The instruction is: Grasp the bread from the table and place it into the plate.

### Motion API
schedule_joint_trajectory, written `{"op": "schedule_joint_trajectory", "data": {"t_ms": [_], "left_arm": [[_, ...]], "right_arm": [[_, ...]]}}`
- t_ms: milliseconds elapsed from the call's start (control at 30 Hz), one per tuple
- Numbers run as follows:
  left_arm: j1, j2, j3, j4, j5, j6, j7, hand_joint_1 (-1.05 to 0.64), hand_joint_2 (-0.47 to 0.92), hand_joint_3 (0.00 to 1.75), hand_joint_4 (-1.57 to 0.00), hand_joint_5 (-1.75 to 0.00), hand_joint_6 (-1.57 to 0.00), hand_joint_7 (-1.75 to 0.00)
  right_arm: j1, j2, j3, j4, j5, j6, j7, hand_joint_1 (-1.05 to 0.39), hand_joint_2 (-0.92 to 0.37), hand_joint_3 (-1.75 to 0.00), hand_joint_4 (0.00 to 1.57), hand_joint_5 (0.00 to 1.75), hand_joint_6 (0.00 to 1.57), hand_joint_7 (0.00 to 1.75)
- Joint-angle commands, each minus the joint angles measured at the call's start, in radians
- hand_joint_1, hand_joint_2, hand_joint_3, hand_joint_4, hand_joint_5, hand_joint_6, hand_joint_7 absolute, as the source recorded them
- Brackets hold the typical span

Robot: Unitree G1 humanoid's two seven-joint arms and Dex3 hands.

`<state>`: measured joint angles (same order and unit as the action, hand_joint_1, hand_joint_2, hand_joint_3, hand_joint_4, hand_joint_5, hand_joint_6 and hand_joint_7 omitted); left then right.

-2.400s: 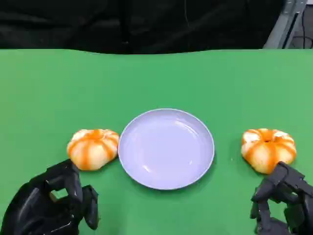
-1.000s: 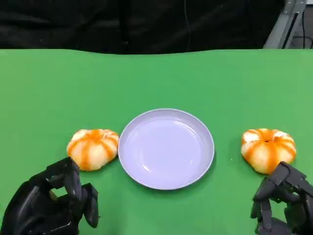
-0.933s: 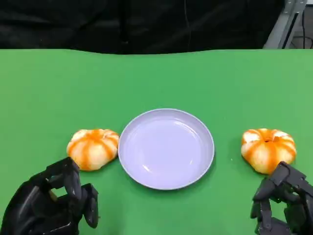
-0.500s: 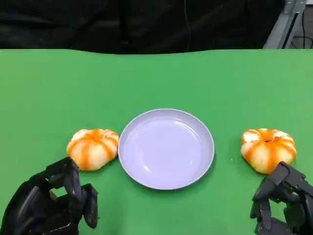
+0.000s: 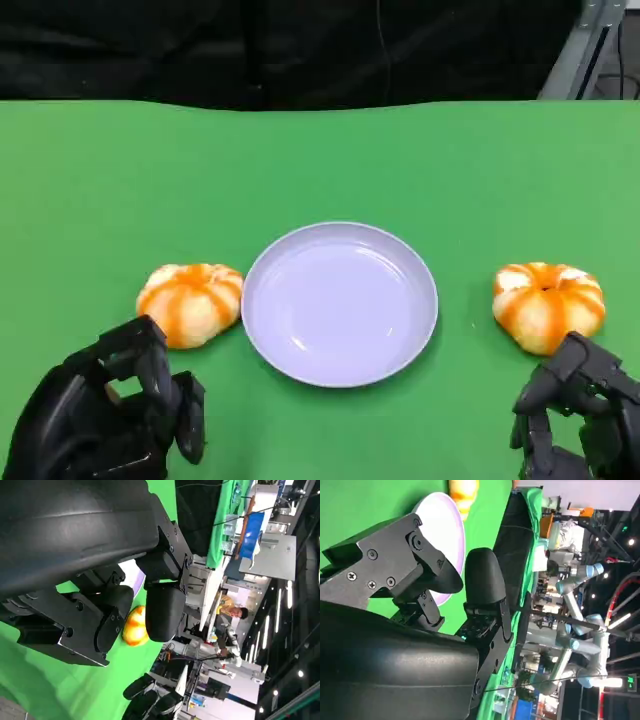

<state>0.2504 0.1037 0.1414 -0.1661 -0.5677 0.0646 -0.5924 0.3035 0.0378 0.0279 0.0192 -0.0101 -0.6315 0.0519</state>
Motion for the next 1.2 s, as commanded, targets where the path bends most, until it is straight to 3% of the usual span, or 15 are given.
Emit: {"op": "schedule_joint_trajectory", "data": {"t_ms": [33,100,333,767,1200], "left_arm": [[-0.052,-0.001,0.004,0.081,0.032,-0.031,0.008,0.28,0.56,1.6,-1.0,-1.75,-0.83,-1.75],[-0.061,-0.006,0.006,0.1,0.032,-0.036,0.002,0.27,0.53,1.62,-1.01,-1.75,-0.85,-1.75],[-0.093,-0.01,0.009,0.154,0.046,-0.072,-0.005,0.26,0.46,1.68,-1.02,-1.75,-0.88,-1.73],[-0.081,-0.022,0.007,0.145,0.063,-0.108,-0.001,0.28,0.44,1.74,-1.01,-1.75,-0.88,-1.7],[-0.073,-0.026,0.011,0.14,0.08,-0.159,0.002,0.22,0.43,1.66,-0.95,-1.75,-0.85,-1.61]], "right_arm": [[-0.038,-0.02,-0.031,0.093,-0.021,-0.05,-0.018,-0.07,-0.62,-1.03,0.85,1.75,0.72,1.62],[-0.045,-0.022,-0.036,0.118,-0.025,-0.067,-0.018,-0.11,-0.69,-0.87,0.83,1.75,0.72,1.59],[-0.078,-0.026,-0.043,0.187,-0.044,-0.117,-0.03,-0.14,-0.74,-0.76,0.82,1.75,0.71,1.6],[-0.084,-0.037,-0.044,0.225,-0.006,-0.163,-0.002,-0.15,-0.75,-0.74,0.85,1.75,0.72,1.62],[-0.081,-0.032,-0.041,0.222,-0.007,-0.172,-0.005,-0.12,-0.75,-0.78,0.85,1.75,0.72,1.61]]}}
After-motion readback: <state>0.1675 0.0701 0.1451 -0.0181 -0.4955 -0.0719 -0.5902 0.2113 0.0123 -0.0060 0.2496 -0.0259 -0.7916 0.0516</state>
